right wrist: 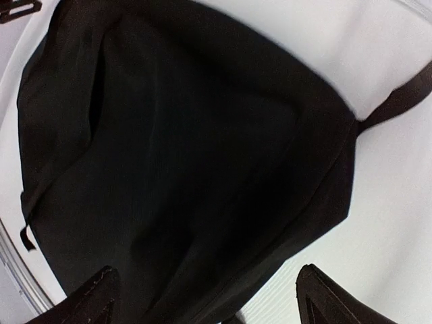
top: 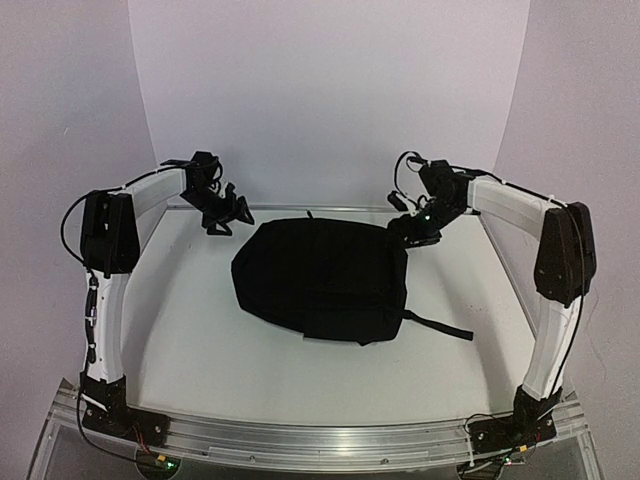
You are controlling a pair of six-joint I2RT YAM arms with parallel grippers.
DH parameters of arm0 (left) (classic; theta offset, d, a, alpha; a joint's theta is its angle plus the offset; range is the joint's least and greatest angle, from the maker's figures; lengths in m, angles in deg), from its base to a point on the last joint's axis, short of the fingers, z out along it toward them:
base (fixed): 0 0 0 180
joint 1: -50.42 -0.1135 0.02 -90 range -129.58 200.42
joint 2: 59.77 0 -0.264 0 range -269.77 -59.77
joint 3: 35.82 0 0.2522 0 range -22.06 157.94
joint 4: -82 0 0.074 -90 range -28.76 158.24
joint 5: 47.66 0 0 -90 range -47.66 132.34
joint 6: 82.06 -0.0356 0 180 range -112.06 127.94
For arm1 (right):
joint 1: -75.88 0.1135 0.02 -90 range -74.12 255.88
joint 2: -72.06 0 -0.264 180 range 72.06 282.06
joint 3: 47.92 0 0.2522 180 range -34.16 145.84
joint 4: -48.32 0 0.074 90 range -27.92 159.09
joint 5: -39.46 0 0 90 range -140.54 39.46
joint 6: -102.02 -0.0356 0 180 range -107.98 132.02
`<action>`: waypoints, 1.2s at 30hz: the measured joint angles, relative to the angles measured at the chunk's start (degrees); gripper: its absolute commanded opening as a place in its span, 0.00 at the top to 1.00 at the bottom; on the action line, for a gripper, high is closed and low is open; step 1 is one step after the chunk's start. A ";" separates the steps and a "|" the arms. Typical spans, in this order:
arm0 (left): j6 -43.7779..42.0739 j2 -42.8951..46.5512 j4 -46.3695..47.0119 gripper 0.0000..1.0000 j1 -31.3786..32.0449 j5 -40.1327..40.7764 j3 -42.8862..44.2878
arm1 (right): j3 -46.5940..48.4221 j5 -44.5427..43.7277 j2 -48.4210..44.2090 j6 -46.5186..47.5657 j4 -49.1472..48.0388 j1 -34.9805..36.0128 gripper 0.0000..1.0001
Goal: Pack the student bag
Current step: Adjust the student bag at the center of the board.
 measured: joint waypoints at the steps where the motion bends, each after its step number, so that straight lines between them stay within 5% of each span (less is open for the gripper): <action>1: -0.32 -0.65 -0.10 0.26 0.17 -1.35 -0.49 | -2.11 0.23 -1.00 -0.09 0.21 0.06 0.14; 4: -1.50 -0.86 0.36 0.42 0.81 -4.89 -3.72 | -7.59 1.82 -2.57 -0.30 0.74 0.09 0.20; 8: -3.65 1.70 3.36 0.80 2.85 -8.45 -14.32 | -11.68 3.22 -2.48 0.05 1.89 0.01 0.39; 13: -2.93 10.67 8.84 1.00 6.88 -9.91 -33.20 | -5.80 2.82 3.71 1.07 4.30 -0.89 0.51; 18: 2.01 23.93 11.28 0.96 13.17 -9.94 -47.60 | 9.58 3.23 13.82 1.61 4.98 -2.16 0.55; 22: 8.78 32.63 13.42 0.59 14.46 -5.99 -51.87 | 11.49 4.91 15.80 1.37 2.20 -2.18 0.53; 26: 17.65 39.25 18.00 0.40 11.48 -0.79 -55.79 | 8.59 7.34 15.17 0.90 -0.30 -2.43 0.49; 36: 34.46 44.27 33.07 0.33 10.93 1.49 -75.03 | 5.75 9.71 14.18 -0.24 -2.73 -2.86 0.47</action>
